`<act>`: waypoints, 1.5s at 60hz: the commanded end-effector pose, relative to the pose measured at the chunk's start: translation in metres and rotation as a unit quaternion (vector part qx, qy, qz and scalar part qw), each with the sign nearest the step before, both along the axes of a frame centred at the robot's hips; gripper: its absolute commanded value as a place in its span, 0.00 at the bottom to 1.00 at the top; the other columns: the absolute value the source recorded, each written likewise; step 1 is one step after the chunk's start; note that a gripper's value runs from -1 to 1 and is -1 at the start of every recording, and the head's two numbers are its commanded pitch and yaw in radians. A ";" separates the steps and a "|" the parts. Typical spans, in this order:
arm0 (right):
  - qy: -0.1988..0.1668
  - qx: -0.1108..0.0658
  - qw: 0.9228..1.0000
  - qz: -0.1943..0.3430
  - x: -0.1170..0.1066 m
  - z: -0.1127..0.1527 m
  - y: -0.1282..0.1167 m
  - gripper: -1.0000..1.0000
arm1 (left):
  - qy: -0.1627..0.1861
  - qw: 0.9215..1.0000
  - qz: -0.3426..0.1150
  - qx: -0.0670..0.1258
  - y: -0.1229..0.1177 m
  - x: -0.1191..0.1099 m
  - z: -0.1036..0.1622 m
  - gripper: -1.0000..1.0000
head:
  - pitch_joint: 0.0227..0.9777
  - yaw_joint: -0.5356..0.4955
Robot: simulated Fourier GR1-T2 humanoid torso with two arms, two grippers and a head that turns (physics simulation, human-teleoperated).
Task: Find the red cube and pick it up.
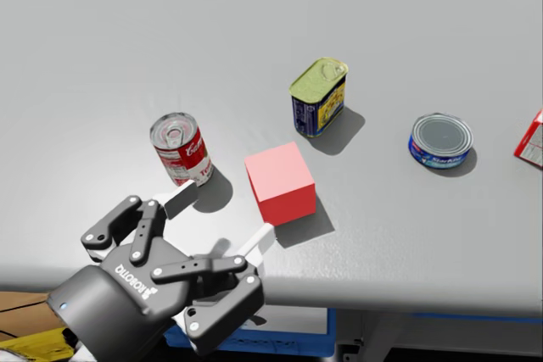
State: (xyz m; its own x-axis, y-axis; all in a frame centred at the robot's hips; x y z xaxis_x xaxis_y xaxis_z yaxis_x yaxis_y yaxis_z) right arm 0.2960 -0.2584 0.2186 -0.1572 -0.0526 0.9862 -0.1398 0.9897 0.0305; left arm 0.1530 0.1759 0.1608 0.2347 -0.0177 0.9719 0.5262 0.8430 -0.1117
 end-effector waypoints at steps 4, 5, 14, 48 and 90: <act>-0.001 0.002 1.000 0.002 -0.001 0.000 0.000 0.00 | 0.019 1.000 -0.010 0.022 -0.014 0.024 -0.015 0.00 | 0.94 0.65; -0.001 0.002 1.000 0.002 -0.001 0.000 0.000 0.00 | 0.019 0.999 -0.011 0.024 -0.015 0.025 -0.015 0.00 | 0.94 0.65; -0.002 0.003 1.000 0.002 -0.001 0.001 0.000 0.00 | 0.024 0.999 -0.022 0.040 -0.024 0.040 -0.020 0.00 | 0.94 0.64; -0.005 0.006 1.000 0.001 -0.003 0.003 -0.001 0.00 | 0.054 0.997 -0.024 0.047 -0.047 0.078 -0.034 0.00 | 0.94 0.63; -0.005 0.006 1.000 -0.003 -0.002 0.004 -0.004 0.00 | 0.065 0.996 -0.042 0.051 -0.045 0.071 -0.043 1.00 | 0.58 0.65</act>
State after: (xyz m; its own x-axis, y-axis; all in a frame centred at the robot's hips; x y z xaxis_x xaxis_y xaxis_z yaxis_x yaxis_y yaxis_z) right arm 0.2935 -0.2617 0.2226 -0.1677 -0.0636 0.9838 -0.1352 0.9900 0.0410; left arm 0.2328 0.1327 0.1333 0.3121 -0.0998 0.9448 0.5033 0.8608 -0.0754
